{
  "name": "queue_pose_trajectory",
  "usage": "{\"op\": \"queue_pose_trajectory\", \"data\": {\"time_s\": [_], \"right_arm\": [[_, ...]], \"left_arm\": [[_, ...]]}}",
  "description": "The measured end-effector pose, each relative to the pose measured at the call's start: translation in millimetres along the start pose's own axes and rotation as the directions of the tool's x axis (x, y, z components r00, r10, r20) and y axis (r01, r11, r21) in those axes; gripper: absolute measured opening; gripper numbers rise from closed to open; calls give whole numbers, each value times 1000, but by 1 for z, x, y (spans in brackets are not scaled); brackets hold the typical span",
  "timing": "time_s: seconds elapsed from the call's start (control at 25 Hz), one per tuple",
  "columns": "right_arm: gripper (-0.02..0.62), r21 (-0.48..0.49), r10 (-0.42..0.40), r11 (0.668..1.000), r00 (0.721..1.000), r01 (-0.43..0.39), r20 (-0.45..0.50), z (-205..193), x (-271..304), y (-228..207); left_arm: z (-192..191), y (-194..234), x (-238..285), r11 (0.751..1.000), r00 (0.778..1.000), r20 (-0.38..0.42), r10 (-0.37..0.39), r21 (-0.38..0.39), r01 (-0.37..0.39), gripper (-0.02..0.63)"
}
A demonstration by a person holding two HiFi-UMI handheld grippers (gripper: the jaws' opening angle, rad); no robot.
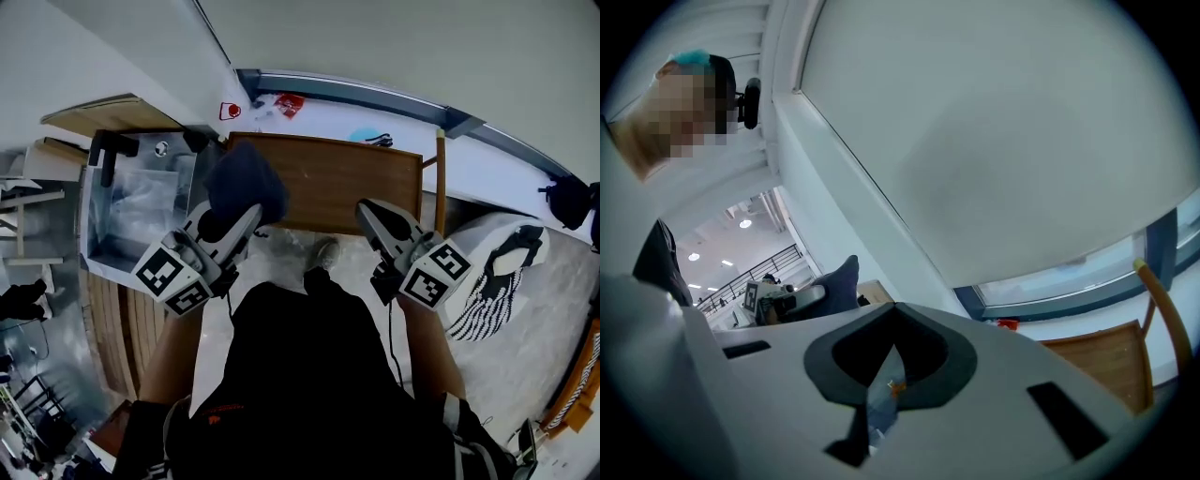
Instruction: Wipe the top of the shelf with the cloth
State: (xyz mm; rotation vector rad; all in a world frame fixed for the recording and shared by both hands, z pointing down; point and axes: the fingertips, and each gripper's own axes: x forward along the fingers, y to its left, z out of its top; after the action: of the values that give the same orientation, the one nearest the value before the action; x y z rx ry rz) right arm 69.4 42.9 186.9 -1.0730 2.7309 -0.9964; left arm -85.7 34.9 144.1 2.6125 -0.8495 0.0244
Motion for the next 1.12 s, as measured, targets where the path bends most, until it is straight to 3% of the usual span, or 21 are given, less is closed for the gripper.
{"op": "queue_pose_trajectory", "data": {"time_s": [0.44, 0.88, 1.12], "right_arm": [[5, 57, 4, 998, 999, -1, -51, -3, 27, -54], [5, 75, -56, 995, 993, 64, -104, -17, 89, -85], [5, 99, -87, 990, 988, 101, -131, -28, 129, -91]], "left_arm": [[-28, 50, 33, 996, 993, -95, 69, -47, -73, 49], [-64, 141, 45, 990, 984, -163, 71, -109, -90, 49], [-96, 195, 43, 991, 964, -248, 99, -65, -118, 49]]}}
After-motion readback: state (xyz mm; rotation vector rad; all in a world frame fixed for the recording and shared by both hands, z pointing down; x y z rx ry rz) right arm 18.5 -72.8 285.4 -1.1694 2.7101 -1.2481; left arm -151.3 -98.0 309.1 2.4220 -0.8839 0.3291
